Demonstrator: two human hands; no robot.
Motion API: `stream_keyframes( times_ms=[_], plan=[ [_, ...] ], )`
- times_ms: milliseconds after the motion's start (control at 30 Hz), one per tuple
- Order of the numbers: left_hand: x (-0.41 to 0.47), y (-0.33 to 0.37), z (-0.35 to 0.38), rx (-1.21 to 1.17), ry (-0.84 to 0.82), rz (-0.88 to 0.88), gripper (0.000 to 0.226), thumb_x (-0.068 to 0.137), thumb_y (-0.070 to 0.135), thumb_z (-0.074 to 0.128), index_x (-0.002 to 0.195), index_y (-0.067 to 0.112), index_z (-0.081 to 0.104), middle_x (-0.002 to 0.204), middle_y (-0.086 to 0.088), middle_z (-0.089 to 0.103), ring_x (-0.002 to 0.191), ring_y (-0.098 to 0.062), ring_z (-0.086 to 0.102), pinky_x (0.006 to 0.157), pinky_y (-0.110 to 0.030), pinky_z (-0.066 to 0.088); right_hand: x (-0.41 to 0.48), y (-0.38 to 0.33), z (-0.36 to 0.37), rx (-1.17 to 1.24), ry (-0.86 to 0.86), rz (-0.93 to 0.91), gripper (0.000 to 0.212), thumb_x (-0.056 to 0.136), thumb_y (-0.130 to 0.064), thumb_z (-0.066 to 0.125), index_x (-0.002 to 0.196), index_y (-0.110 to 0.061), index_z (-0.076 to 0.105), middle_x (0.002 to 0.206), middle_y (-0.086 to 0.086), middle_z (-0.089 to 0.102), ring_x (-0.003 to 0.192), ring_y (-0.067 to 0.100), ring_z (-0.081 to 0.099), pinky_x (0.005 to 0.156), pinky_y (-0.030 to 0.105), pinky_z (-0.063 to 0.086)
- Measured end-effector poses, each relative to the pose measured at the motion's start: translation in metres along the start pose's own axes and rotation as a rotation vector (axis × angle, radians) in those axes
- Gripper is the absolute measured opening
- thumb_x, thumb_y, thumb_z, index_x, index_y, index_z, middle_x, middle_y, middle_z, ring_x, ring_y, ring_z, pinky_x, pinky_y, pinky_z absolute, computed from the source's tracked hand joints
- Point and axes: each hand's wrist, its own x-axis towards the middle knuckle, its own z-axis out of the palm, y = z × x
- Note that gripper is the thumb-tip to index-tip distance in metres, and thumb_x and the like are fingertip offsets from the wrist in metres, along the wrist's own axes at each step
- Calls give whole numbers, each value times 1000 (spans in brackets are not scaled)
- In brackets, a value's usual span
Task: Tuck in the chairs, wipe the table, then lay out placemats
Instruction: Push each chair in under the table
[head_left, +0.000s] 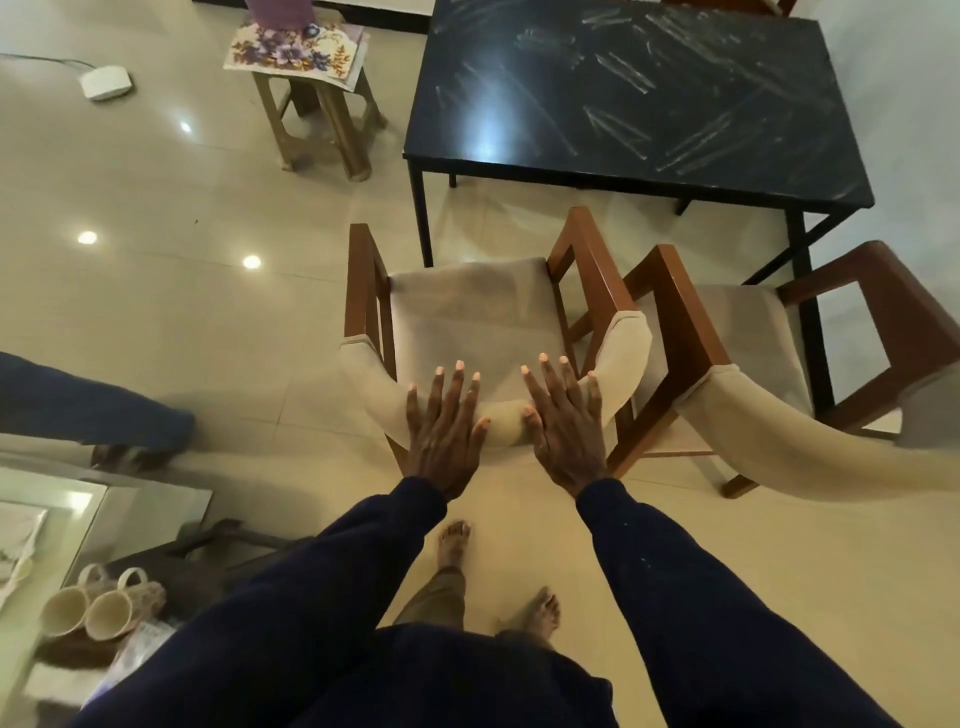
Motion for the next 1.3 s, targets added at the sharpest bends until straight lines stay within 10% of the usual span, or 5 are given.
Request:
stream_keyframes(
  times_ms=[400, 1300],
  plan=[
    [-15, -7, 10, -37, 14, 10, 65, 111, 53, 20, 165, 19, 36, 175, -8, 23, 164, -31, 14, 129, -64, 7, -18, -13, 12, 16, 40, 73, 57, 109, -43, 42, 162, -23, 42, 169, 9, 40, 158, 34, 33, 130, 62, 8],
    [-69, -35, 2, -185, 22, 194, 60, 111, 55, 27, 158, 26, 48, 174, -4, 28, 164, -27, 17, 130, -55, 1, -106, -85, 20, 106, 105, 229, 63, 111, -50, 31, 168, -22, 29, 177, 11, 22, 164, 35, 16, 128, 68, 12]
  ],
)
